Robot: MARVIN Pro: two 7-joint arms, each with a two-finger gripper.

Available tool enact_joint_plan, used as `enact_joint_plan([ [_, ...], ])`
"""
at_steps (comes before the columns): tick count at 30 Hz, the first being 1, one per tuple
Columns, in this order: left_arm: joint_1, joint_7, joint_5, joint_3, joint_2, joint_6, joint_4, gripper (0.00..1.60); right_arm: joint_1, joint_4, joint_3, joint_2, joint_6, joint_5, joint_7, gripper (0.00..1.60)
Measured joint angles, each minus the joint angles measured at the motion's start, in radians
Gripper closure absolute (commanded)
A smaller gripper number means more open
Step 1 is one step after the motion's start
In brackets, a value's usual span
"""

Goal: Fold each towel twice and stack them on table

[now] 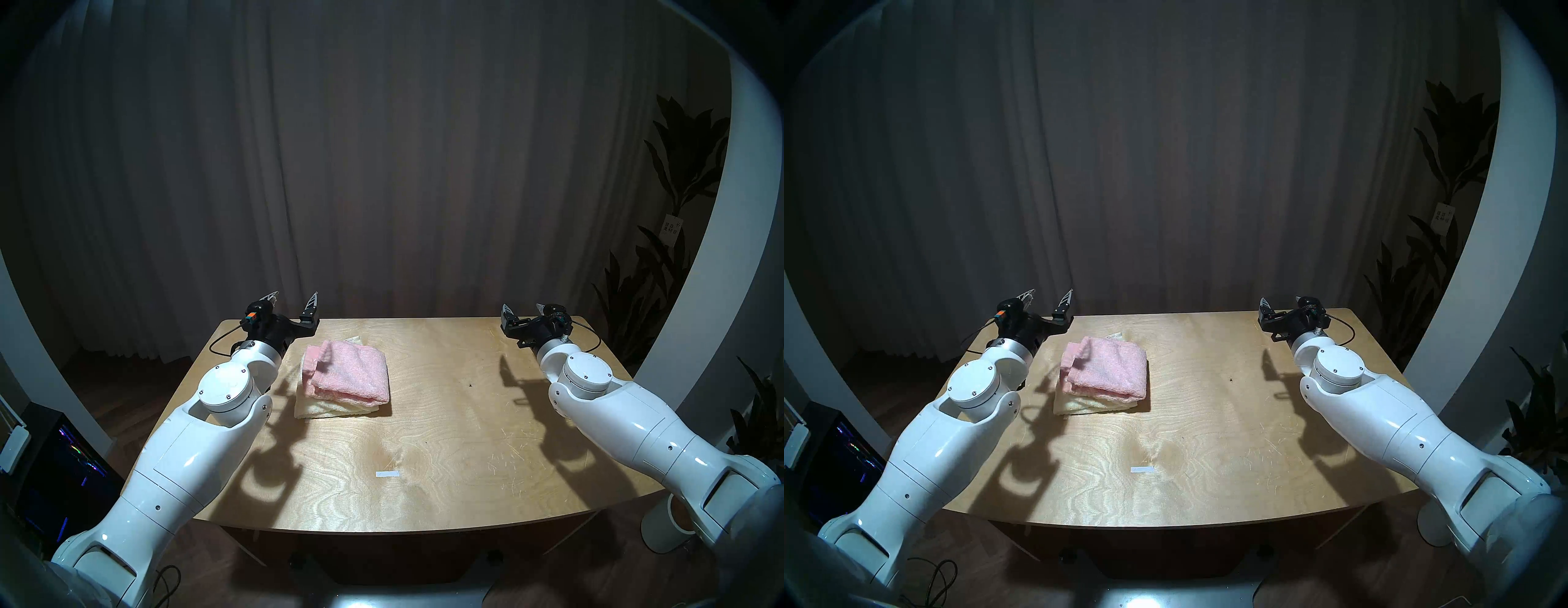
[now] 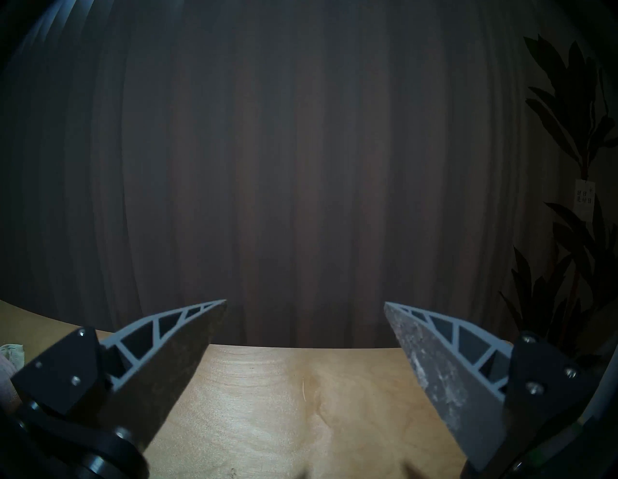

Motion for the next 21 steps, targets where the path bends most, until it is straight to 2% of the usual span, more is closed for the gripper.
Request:
enact_joint_plan([
  [6, 0.003, -0.043, -0.012, 0.001, 0.004, -0.035, 0.046, 0.00, 0.020, 0.043, -0.006, -0.023, 0.007, 0.011, 0.060, 0.00],
  [21, 0.001, -0.065, 0.003, 0.001, -0.001, -0.066, 0.055, 0.00, 0.020, 0.030, -0.023, -0.014, -0.042, -0.033, 0.136, 0.00],
])
